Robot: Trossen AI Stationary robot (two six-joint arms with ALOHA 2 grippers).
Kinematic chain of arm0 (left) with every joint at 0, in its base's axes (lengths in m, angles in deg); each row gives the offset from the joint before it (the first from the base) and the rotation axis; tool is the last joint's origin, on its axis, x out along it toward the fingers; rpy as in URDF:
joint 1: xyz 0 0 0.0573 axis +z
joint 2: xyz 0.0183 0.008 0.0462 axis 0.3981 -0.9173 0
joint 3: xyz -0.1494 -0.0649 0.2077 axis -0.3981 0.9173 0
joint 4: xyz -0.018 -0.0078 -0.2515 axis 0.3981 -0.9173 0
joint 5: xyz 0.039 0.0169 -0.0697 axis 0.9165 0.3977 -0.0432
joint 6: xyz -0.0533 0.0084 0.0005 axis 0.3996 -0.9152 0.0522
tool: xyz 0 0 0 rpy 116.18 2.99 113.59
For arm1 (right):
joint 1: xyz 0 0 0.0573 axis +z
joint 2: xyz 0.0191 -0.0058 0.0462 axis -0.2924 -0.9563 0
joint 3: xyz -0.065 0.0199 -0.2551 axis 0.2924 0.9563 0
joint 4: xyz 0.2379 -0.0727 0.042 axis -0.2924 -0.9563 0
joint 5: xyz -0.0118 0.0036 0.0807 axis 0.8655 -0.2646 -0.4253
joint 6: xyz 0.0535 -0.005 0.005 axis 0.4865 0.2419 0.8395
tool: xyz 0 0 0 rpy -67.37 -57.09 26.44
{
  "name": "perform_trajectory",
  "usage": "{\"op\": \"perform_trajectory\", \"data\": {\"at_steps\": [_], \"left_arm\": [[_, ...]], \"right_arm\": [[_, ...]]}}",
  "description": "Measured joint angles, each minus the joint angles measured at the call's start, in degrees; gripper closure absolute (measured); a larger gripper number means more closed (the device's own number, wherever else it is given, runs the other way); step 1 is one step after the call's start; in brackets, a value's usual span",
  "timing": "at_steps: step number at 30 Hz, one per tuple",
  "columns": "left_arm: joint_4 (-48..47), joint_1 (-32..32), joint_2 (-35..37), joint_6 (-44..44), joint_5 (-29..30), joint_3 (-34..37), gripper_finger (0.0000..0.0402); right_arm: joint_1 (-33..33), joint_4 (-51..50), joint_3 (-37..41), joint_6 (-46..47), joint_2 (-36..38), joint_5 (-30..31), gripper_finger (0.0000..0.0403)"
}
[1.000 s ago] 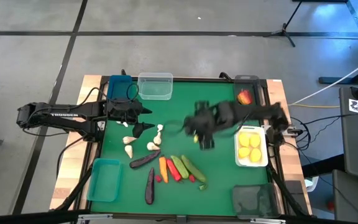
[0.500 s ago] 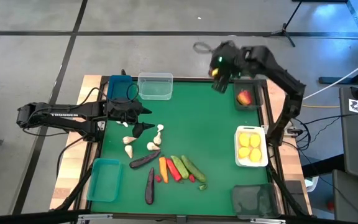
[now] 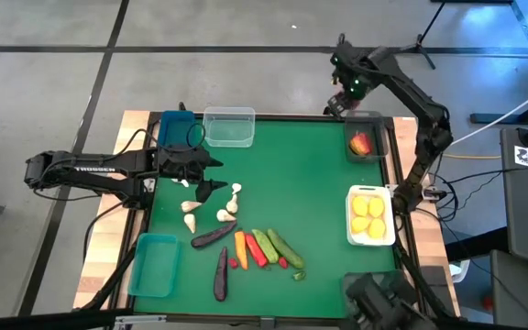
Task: Sort produce into baskets
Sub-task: Put the red apple into the top black bin
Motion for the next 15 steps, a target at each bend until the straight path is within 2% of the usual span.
{"op": "perform_trajectory", "data": {"at_steps": [9,15], "left_arm": [[0.0,-0.01,0.0,0.07,0.01,0.0,0.0045],[0.02,0.01,0.0,0.11,1.43,0.0,0.0045]], "right_arm": [[-5.23,7.78,22.54,1.24,-0.02,-0.09,0.0177],[-7.36,13.53,29.3,1.84,0.22,-0.29,0.0177]]}}
